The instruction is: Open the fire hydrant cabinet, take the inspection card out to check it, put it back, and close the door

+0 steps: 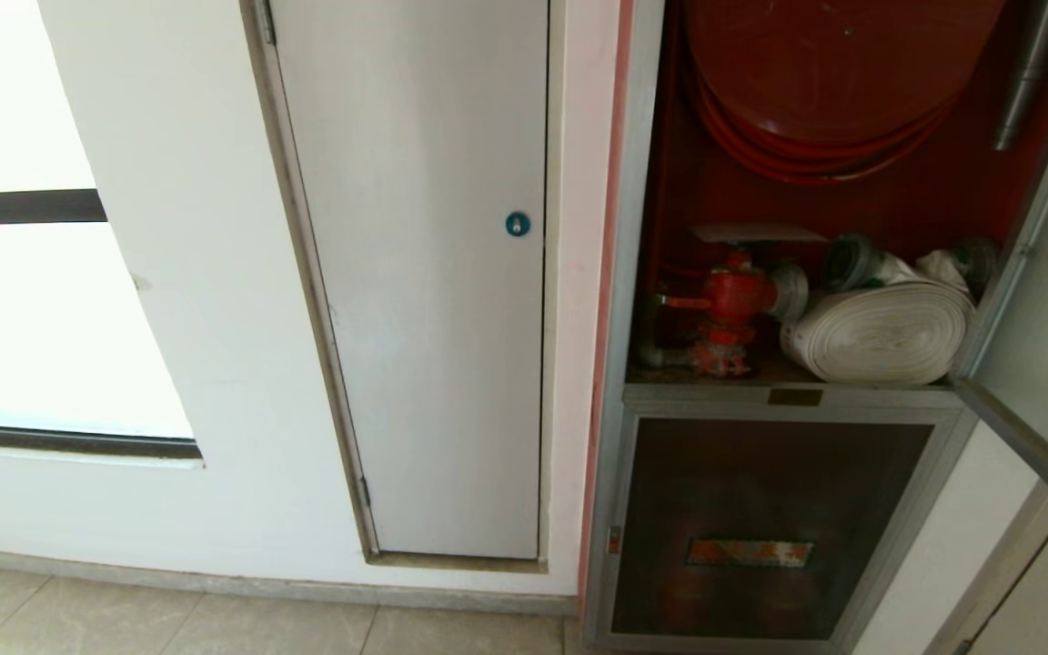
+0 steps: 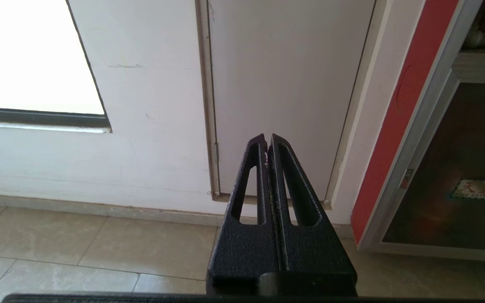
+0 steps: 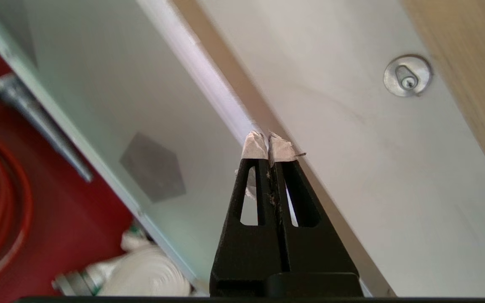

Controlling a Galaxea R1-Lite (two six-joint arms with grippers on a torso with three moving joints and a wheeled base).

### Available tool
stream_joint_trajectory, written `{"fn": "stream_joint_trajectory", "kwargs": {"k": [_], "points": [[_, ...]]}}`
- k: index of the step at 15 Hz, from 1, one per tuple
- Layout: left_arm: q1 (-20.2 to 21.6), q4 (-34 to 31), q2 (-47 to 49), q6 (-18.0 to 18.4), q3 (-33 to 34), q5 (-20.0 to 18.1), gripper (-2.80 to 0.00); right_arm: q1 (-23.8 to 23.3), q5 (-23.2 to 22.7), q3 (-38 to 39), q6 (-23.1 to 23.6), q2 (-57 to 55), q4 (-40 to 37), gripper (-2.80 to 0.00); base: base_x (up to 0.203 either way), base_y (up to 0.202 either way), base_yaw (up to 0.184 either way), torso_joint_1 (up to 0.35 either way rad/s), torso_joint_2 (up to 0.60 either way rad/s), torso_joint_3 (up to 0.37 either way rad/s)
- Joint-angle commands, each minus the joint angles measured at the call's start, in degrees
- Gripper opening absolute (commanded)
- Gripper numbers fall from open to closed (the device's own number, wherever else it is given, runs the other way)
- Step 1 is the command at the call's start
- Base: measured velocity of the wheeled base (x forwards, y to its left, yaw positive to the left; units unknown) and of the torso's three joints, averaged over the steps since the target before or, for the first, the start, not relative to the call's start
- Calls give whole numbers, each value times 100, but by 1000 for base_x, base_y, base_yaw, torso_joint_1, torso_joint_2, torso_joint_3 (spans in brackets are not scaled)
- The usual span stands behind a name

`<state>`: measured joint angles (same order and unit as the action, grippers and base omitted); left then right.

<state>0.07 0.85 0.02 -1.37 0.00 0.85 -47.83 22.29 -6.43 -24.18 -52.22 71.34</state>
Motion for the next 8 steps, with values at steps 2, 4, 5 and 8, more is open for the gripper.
{"fn": "stream_joint_trajectory", "kwargs": {"k": [2, 4, 5, 8], "points": [[1, 3, -2, -4, 0, 2, -280, -588, -201, 152, -367, -411, 250, -280, 0, 0, 0, 0, 0, 0], [1, 3, -1, -4, 0, 2, -280, -1007, -505, 135, -539, -631, 333, -280, 0, 0, 0, 0, 0, 0], [1, 3, -2, -4, 0, 2, -280, -1211, -659, 127, -626, -775, 347, -280, 0, 0, 0, 0, 0, 0], [1, 3, -2, -4, 0, 2, -280, -1683, -949, -15, -755, -1048, 354, -280, 0, 0, 0, 0, 0, 0]]}}
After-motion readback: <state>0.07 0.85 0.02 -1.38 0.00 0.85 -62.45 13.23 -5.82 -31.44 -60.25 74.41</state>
